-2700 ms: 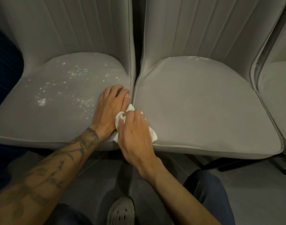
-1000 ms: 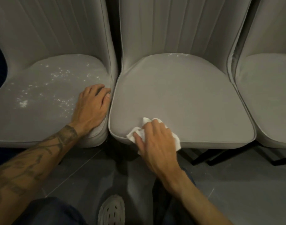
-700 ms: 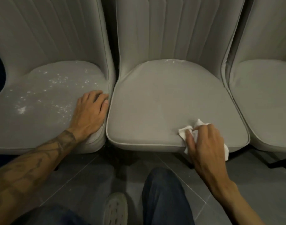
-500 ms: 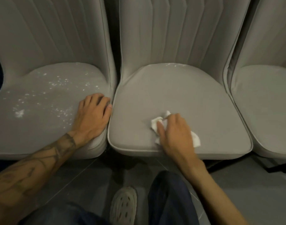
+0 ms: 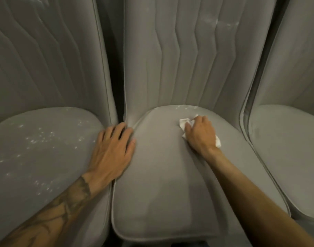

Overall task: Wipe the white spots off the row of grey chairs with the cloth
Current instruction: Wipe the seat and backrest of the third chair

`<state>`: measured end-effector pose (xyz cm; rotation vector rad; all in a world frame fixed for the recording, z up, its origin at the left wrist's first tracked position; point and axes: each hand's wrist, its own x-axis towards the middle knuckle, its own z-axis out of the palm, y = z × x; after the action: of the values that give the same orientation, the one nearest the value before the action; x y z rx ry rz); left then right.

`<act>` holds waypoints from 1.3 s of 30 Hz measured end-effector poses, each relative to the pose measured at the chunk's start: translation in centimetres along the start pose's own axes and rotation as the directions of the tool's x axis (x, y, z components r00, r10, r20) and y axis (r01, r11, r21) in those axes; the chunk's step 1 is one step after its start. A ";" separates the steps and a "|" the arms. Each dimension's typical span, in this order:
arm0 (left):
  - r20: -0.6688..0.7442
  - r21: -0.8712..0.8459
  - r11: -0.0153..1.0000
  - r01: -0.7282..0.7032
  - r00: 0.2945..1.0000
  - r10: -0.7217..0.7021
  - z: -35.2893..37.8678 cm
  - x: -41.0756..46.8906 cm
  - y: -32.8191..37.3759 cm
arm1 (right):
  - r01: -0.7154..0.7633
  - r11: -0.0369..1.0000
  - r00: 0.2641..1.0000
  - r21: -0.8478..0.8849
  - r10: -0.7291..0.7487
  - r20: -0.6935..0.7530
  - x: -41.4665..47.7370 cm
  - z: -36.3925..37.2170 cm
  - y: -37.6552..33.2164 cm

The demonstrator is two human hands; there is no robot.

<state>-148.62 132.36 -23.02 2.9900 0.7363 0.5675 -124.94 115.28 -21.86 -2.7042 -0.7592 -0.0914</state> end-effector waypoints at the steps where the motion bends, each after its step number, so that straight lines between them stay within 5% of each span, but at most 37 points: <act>1: -0.004 -0.002 1.000 -0.012 1.000 0.012 0.2 0.5 -0.2 | -0.063 0.998 0.998 -0.003 0.063 -0.028 1.1 -0.2 1.1; 6: -0.029 0.021 1.000 0.001 1.000 0.000 1.1 1.9 -0.3 | -0.241 0.970 0.963 -0.016 0.237 -0.126 3.4 -0.9 4.4; 10: -0.072 0.032 0.999 0.010 0.997 -0.007 1.7 1.6 -0.4 | -0.062 0.995 0.994 -0.078 0.055 -0.096 3.8 0.2 5.1; 14: -0.085 0.029 0.999 0.036 0.996 -0.033 2.1 1.6 -0.4 | -0.119 0.993 0.991 -0.022 0.117 -0.064 6.8 0.8 3.1; 19: -0.083 0.013 0.999 0.039 0.996 -0.037 2.4 1.5 -0.5 | 0.109 0.991 0.994 0.082 -0.106 -0.039 7.6 2.5 0.5; 24: -0.085 0.003 0.999 0.052 0.995 -0.051 2.4 1.5 -0.5 | 0.075 0.996 0.993 0.053 -0.069 -0.098 7.7 2.5 1.6; 29: -0.084 -0.003 0.999 0.049 0.995 -0.049 2.4 1.5 -0.5 | 0.281 0.956 0.960 0.082 -0.280 -0.022 8.1 3.1 -0.3; 35: -0.086 -0.006 0.998 0.059 0.994 -0.060 2.4 1.6 -0.4 | 0.156 0.987 0.987 0.039 -0.155 -0.038 7.9 2.3 1.5; 39: -0.074 0.002 0.998 0.058 0.996 -0.058 2.4 1.5 -0.4 | 0.411 0.905 0.905 0.108 -0.419 0.071 6.5 4.4 -5.8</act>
<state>-146.74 133.62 -24.78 2.9550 0.8271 0.6772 -122.48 124.59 -23.29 -2.4315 -1.3273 -0.0296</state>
